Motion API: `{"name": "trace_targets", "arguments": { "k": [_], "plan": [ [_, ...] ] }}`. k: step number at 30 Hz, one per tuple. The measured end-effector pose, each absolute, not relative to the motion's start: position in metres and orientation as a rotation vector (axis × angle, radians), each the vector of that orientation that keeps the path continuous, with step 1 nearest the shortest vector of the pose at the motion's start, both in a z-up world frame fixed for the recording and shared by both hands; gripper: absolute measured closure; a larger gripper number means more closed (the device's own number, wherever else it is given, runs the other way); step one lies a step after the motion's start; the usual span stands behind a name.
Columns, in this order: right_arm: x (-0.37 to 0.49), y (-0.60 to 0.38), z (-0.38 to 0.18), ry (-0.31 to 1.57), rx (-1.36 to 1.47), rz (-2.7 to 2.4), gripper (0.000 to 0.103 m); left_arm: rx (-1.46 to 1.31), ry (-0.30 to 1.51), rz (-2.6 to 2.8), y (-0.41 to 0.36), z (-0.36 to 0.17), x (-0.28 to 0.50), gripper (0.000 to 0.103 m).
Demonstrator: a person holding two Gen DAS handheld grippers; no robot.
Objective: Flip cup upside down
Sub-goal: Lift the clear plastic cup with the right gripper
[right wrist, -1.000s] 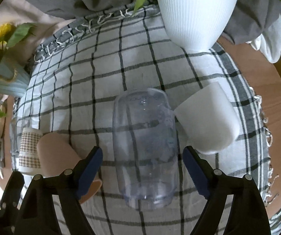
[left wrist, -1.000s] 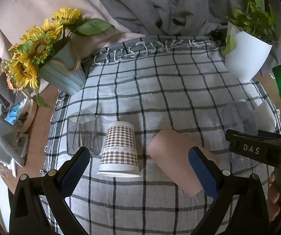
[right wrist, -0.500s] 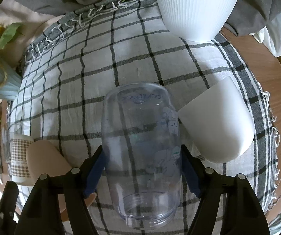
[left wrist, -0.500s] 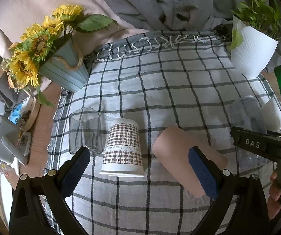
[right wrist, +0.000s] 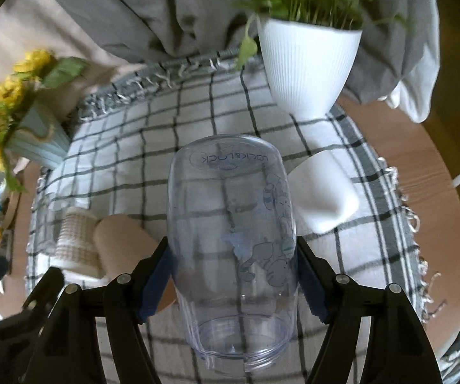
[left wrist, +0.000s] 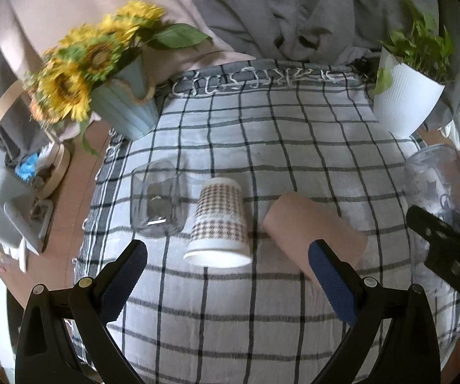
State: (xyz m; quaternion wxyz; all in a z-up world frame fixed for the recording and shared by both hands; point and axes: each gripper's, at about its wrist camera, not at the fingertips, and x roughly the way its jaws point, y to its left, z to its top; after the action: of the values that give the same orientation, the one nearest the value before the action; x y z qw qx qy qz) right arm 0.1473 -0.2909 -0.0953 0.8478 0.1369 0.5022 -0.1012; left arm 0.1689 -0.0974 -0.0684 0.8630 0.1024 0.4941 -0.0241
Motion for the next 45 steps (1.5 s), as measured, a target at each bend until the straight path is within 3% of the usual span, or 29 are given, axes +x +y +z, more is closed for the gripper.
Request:
{"name": "trace_targets", "arguments": {
  "k": [11, 26, 45],
  "plan": [
    [0.091, -0.231, -0.07, 1.007, 0.283, -0.131, 0.031, 0.147, 1.061, -0.037, -0.041, -0.069, 0.128, 0.0],
    [0.079, -0.164, -0.137, 1.176, 0.36, -0.036, 0.031, 0.144, 1.182, 0.07, 0.035, -0.115, 0.11, 0.0],
    [0.098, -0.128, -0.179, 1.265, 0.377, -0.021, 0.03, 0.169, 1.27, 0.1, 0.064, -0.147, 0.127, 0.0]
  ]
}}
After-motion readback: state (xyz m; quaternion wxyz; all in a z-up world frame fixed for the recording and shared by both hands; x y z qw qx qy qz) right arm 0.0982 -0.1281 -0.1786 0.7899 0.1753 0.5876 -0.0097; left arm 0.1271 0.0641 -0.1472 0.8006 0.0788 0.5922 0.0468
